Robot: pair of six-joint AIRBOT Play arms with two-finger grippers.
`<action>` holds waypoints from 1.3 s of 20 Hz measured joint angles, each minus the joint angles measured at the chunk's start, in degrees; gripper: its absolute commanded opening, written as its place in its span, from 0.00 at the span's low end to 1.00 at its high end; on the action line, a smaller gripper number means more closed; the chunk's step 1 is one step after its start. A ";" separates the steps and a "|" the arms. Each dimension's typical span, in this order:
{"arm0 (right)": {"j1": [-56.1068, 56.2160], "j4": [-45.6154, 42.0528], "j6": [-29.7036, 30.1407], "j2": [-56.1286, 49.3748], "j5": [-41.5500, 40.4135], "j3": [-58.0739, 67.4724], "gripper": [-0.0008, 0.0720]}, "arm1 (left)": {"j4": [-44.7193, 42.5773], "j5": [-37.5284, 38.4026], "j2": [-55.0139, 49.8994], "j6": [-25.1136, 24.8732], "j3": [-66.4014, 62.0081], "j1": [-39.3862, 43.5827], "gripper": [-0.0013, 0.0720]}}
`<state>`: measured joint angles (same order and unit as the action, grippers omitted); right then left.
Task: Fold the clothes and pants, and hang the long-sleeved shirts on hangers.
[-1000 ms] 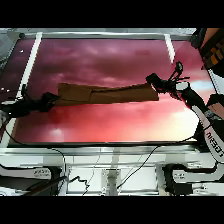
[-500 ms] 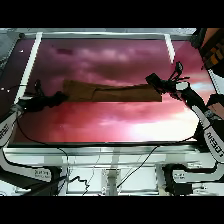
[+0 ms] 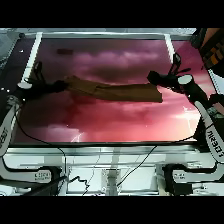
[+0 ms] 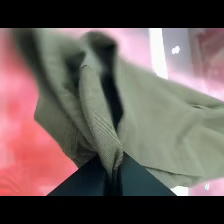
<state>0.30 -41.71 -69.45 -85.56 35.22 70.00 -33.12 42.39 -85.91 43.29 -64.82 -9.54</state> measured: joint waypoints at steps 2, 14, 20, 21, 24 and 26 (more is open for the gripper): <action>2.08 -2.19 0.26 -0.35 2.64 3.26 0.02 | -3.76 2.29 4.52 0.00 -1.20 0.24 0.04; 28.92 -10.45 -10.49 -16.74 1.88 14.49 0.02 | -10.64 6.08 25.79 0.04 -2.49 0.90 0.04; 39.67 -10.51 -17.05 -30.29 -1.55 31.23 0.02 | -10.25 9.18 27.69 2.71 -2.51 2.95 0.04; 40.76 -10.58 -18.21 -32.22 -1.79 33.81 0.02 | -10.23 9.73 27.78 3.04 -2.49 3.52 0.04; 42.42 -11.13 -20.15 -35.56 -0.11 38.71 0.02 | -10.08 10.19 27.69 3.74 -2.49 4.57 0.04; 41.81 -12.92 -20.70 -36.15 3.15 40.06 0.02 | -10.01 10.27 26.91 4.13 -2.49 5.11 0.04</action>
<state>42.11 -54.63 -90.15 -121.71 38.37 110.06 -43.13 52.66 -59.00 47.42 -67.31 -4.43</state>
